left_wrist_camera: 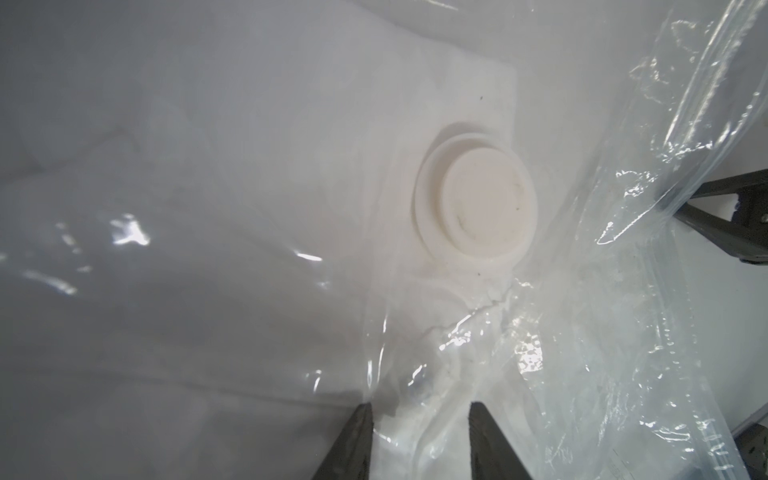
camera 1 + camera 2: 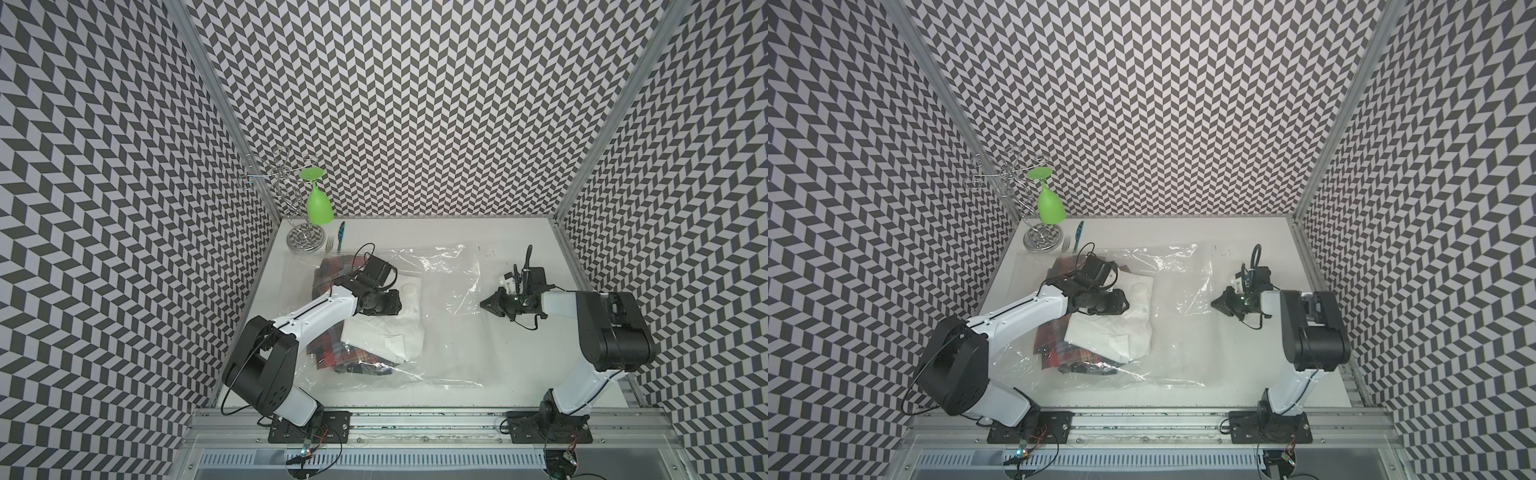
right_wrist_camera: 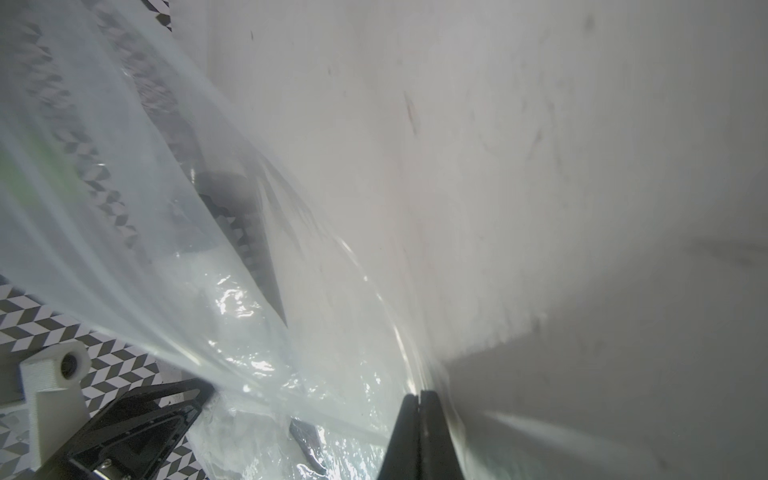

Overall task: Take the shirt out of the vacuum bag
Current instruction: Open the vacuum bag at the center of the board.

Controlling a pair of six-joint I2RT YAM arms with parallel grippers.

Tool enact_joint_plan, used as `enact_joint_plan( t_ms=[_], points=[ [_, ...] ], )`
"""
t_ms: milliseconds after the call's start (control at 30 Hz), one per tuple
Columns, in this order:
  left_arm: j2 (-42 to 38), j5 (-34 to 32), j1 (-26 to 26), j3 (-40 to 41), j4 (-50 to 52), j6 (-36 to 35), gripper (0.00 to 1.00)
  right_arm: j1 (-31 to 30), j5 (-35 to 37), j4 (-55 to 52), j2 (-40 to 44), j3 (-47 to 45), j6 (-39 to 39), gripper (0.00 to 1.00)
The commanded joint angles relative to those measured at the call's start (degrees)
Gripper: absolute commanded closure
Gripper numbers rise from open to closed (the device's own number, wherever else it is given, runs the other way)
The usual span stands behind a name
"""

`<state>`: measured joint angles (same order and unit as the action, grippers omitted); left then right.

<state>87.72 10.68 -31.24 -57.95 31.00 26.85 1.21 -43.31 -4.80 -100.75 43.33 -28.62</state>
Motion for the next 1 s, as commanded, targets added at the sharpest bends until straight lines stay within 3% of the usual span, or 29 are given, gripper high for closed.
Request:
enact_joint_plan(
  t_ms=[0,267,500,700,867,967],
  points=[
    [-1.2,1.2,0.4,1.2,0.0,-1.0,0.57,-1.0,-0.3,3.9,-1.0,0.7,-1.1,0.95],
    [-2.0,2.9,0.3,1.0,-1.7,-0.9,0.55,-4.1,-5.7,10.8,0.4,-1.1,-1.9,0.95],
    [-2.4,5.2,0.3,-1.2,-2.4,-0.8,0.5,-5.6,-7.5,9.9,1.8,-0.8,0.3,0.94],
    [2.1,10.1,-0.6,-10.2,-4.0,2.5,0.41,-6.0,-8.1,9.4,6.0,-3.3,-0.1,0.93],
    [9.7,12.2,-3.3,-21.0,-2.9,4.2,0.31,-6.6,-7.6,9.3,11.1,-7.7,-1.1,0.91],
    [15.0,12.8,-4.8,-27.3,-1.0,5.1,0.3,-7.2,-7.6,10.5,13.6,-9.9,-1.9,0.91]
  ],
)
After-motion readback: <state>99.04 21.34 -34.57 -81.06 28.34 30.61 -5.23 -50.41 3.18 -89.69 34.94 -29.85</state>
